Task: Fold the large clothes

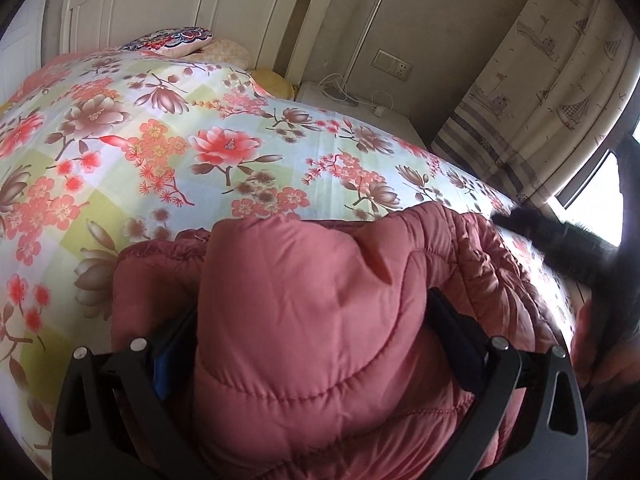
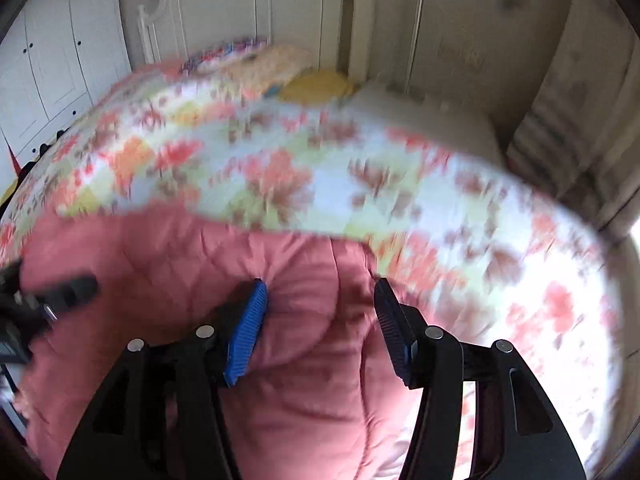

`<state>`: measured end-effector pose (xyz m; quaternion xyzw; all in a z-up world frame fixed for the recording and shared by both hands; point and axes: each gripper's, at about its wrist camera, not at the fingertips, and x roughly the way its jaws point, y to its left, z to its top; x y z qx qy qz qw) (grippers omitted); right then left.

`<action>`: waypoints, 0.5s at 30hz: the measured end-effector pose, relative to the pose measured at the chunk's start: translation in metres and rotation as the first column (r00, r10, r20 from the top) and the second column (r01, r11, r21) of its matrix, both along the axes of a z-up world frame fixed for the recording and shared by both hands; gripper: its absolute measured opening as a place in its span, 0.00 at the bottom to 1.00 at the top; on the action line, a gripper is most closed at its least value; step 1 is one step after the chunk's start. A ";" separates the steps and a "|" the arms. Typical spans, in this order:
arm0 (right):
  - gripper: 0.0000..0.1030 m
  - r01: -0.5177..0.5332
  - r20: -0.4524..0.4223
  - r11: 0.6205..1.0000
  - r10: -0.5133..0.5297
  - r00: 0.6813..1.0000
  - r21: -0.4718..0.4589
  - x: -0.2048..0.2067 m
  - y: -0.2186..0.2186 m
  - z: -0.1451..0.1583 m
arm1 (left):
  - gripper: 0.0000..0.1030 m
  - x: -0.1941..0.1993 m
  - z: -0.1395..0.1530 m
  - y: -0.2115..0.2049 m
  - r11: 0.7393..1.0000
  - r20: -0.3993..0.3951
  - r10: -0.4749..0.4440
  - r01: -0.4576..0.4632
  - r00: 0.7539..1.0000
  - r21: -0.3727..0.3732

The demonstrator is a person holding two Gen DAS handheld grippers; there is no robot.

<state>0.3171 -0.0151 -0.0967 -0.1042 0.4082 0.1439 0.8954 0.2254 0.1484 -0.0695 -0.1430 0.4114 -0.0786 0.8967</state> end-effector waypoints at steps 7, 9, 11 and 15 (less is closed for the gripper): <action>0.56 -0.061 -0.145 0.996 0.051 0.988 -0.068 0.037 0.031 -0.038 | 0.98 0.001 -0.001 0.001 1.000 -0.010 0.003 -0.003 1.000 0.001; 0.64 -0.040 -0.132 0.999 0.037 0.991 -0.016 0.040 0.024 -0.046 | 0.98 0.002 -0.001 0.001 1.000 -0.010 0.000 0.000 1.000 0.001; 0.80 0.019 -0.139 1.000 -0.021 0.990 -0.017 0.042 0.015 -0.046 | 0.98 0.002 -0.001 -0.001 1.000 -0.009 -0.002 0.002 1.000 0.009; 0.80 0.052 -0.055 0.997 -0.055 0.997 -0.052 0.022 0.009 -0.025 | 0.98 0.000 -0.002 0.003 1.000 -0.002 0.003 -0.003 1.000 -0.010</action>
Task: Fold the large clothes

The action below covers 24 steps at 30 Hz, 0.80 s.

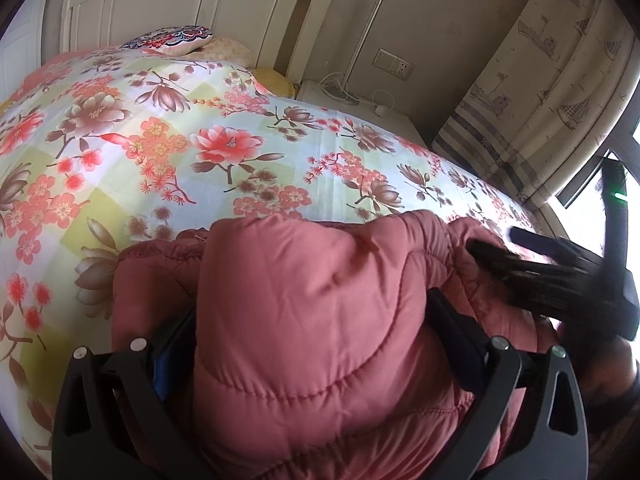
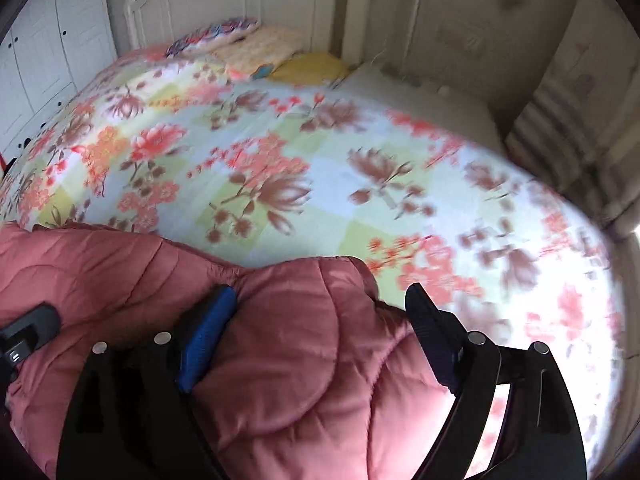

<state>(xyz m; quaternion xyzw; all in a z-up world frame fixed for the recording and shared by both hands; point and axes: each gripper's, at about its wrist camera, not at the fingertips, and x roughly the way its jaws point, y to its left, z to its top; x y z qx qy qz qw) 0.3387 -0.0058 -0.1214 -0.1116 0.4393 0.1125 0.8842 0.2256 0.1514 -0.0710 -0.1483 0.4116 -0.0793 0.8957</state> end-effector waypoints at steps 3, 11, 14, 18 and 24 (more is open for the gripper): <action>0.81 -0.004 0.102 0.997 -0.003 0.995 0.076 -0.036 -0.011 0.026 | 0.98 0.000 0.000 0.000 1.000 -0.001 0.003 -0.003 1.000 -0.001; 0.89 -0.191 0.173 0.970 0.165 0.971 0.147 -0.139 -0.009 0.034 | 0.98 0.001 0.001 -0.002 1.000 -0.003 0.002 -0.002 1.000 0.016; 0.89 -0.187 0.142 0.973 0.168 0.976 0.136 -0.143 -0.005 0.007 | 0.98 0.000 0.001 -0.004 0.999 -0.003 0.003 -0.003 1.000 0.035; 0.89 -0.125 0.131 0.977 0.104 0.986 0.170 -0.155 -0.014 0.022 | 0.98 0.000 0.001 -0.003 0.999 -0.002 0.004 -0.004 1.000 0.033; 0.91 -0.229 0.281 0.970 0.199 0.939 0.081 -0.219 0.007 0.034 | 0.98 -0.001 0.002 -0.003 0.999 0.006 0.003 -0.004 1.000 0.036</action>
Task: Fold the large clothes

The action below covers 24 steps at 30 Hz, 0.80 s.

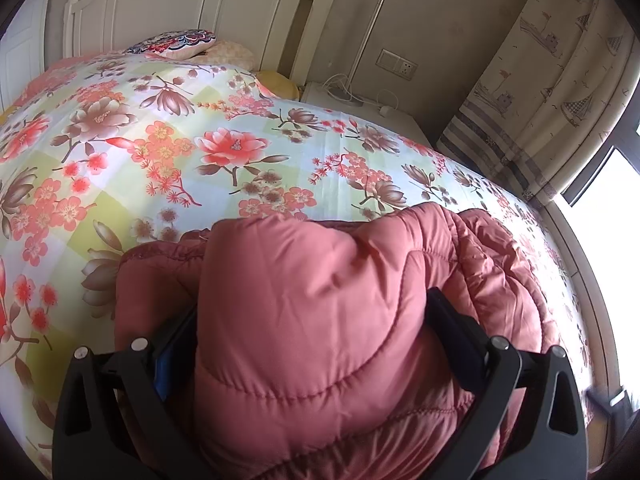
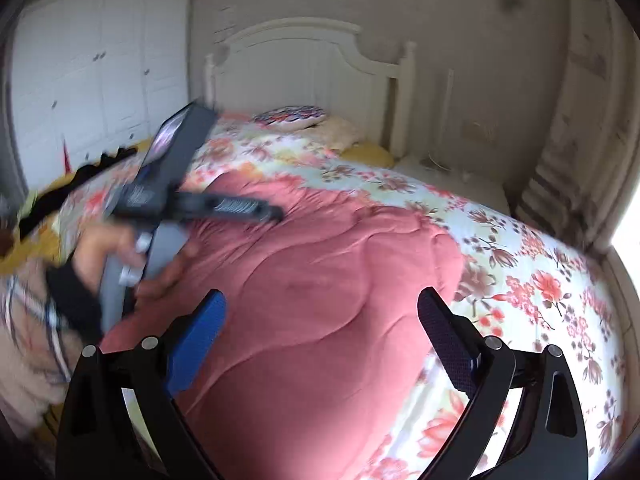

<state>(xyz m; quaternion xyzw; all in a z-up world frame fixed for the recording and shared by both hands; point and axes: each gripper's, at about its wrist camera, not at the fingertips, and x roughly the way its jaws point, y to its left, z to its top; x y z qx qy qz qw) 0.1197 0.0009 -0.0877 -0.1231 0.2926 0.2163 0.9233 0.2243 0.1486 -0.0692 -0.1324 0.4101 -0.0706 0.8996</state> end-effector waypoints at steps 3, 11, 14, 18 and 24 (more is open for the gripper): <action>0.93 0.012 0.001 0.995 -0.012 1.000 -0.094 -0.007 0.015 -0.040 | 0.98 0.000 0.000 -0.001 1.000 0.005 0.001 -0.001 1.000 0.010; 0.93 0.040 0.024 0.999 -0.039 0.999 -0.031 -0.022 0.007 -0.025 | 0.98 -0.003 0.000 -0.001 1.000 0.011 0.003 -0.003 1.000 -0.001; 0.96 0.051 -0.004 0.998 -0.052 0.999 -0.040 -0.017 0.004 -0.040 | 0.98 -0.005 0.001 -0.003 1.000 0.019 0.005 -0.006 1.000 0.014; 0.96 0.035 -0.040 0.999 -0.037 0.999 -0.032 -0.012 -0.001 -0.047 | 0.98 -0.004 0.001 -0.002 1.000 0.018 0.007 -0.007 1.000 0.018; 0.96 0.040 -0.048 0.999 -0.041 0.998 -0.025 -0.012 -0.002 -0.047 | 0.98 -0.010 0.010 -0.002 0.999 -0.003 0.023 -0.022 1.000 0.049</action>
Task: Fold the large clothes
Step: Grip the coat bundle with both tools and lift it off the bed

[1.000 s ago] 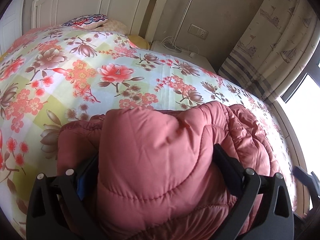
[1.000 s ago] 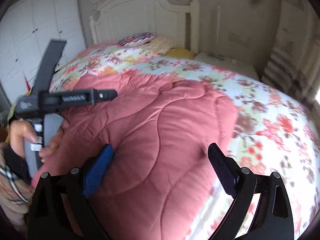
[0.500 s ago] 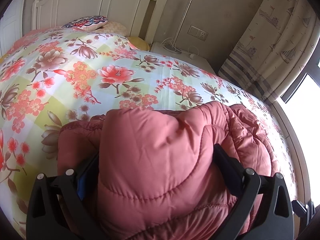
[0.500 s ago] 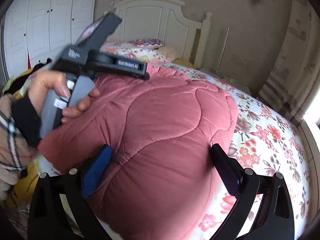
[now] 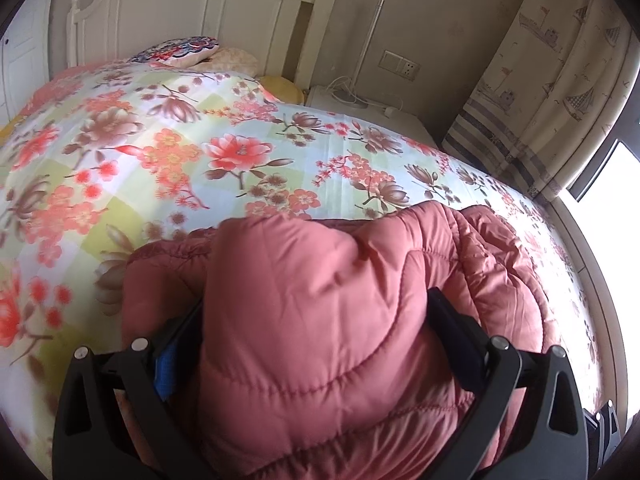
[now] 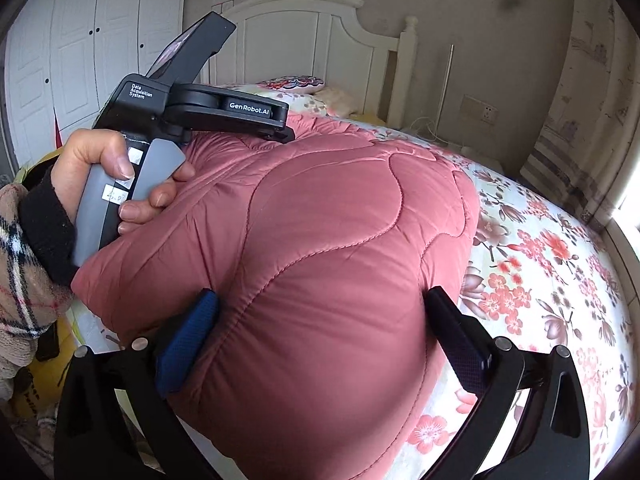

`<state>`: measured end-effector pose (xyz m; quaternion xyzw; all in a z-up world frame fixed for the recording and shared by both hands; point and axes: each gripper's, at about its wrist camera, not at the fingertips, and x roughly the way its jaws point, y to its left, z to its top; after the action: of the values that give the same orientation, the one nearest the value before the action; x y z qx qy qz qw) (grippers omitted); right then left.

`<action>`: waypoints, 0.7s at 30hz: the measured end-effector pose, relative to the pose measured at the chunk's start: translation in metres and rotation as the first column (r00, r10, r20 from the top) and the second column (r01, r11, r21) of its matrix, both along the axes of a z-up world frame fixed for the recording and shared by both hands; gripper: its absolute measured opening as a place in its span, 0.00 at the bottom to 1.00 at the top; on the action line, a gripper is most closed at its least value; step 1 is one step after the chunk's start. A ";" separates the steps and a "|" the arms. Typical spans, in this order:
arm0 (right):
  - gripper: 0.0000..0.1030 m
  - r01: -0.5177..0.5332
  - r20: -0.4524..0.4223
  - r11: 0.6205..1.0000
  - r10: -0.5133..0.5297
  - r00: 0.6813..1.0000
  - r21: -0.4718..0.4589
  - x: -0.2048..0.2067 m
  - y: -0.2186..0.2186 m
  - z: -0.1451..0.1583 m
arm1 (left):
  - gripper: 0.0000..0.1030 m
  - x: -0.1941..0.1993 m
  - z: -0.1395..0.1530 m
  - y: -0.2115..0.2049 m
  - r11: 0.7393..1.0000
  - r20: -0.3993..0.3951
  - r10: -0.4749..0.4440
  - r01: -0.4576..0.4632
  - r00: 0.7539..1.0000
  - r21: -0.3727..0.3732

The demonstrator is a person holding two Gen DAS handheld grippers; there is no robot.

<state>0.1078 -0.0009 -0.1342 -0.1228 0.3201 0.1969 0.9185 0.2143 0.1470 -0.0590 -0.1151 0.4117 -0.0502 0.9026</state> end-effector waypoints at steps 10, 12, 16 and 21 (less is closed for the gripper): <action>0.96 0.081 -0.136 0.935 -0.035 0.990 0.345 0.009 -0.073 0.026 | 0.98 -0.086 0.004 0.068 0.969 -0.033 -0.028 0.020 0.999 -0.246; 0.96 0.130 -0.246 0.881 -0.016 0.969 0.455 0.022 -0.092 0.018 | 0.98 -0.094 -0.012 0.074 0.954 -0.051 -0.058 0.040 0.997 -0.296; 0.96 0.146 -0.394 0.846 0.081 0.916 0.513 0.037 -0.090 -0.009 | 0.98 -0.097 -0.044 0.087 0.880 -0.102 -0.108 0.048 0.989 -0.472; 0.96 0.153 -0.433 0.814 0.131 0.892 0.560 0.042 -0.086 -0.025 | 0.98 -0.100 -0.054 0.080 0.807 -0.082 -0.218 0.132 0.972 -0.575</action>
<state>0.1496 -0.0873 -0.1591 0.2140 0.4502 0.3025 0.8124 0.1143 0.2269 -0.1134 -0.3421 0.4513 -0.2447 0.7870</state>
